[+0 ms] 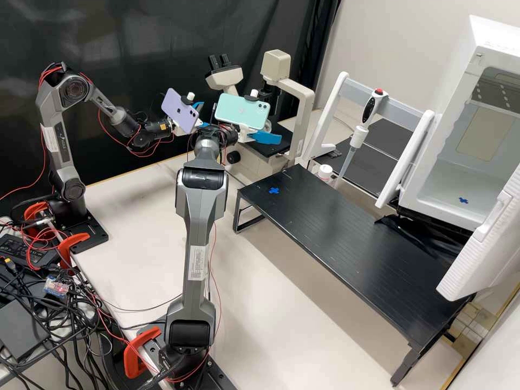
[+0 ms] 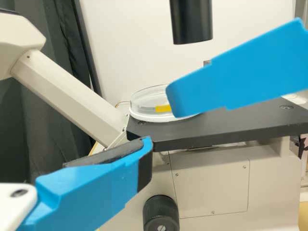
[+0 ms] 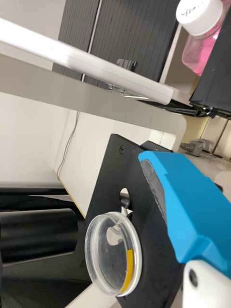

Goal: Move the petri dish to the bench

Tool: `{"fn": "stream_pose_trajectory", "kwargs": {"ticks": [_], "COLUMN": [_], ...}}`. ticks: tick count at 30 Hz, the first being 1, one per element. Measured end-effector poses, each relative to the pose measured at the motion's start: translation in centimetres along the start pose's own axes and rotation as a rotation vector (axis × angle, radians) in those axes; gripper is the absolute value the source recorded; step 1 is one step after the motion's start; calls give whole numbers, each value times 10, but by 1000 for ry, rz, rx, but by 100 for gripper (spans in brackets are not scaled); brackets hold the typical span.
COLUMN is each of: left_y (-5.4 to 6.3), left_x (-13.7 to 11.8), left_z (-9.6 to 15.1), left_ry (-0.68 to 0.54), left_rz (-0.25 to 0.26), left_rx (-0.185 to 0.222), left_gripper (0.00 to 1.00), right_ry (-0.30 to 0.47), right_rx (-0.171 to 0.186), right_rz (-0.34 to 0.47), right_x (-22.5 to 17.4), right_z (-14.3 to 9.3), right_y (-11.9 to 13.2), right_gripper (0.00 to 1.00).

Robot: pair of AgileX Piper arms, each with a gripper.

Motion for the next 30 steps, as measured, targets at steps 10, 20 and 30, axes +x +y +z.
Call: {"fn": "stream_pose_trajectory", "kwargs": {"ticks": [10,20,30], "left_y": [0,0,0], "left_x": [0,0,0], "left_z": [0,0,0], "left_ry": [0,0,0], "left_rz": [0,0,0], "left_rx": [0,0,0], "left_gripper": [100,100,100], "right_ry": [27,51,151], "right_rx": [-22,-15,92], "right_rz": [25,19,105], "right_x": [1,-18,-77], "right_z": [2,30,63], "right_y": [12,4,17], "right_gripper": [100,100,100]}}
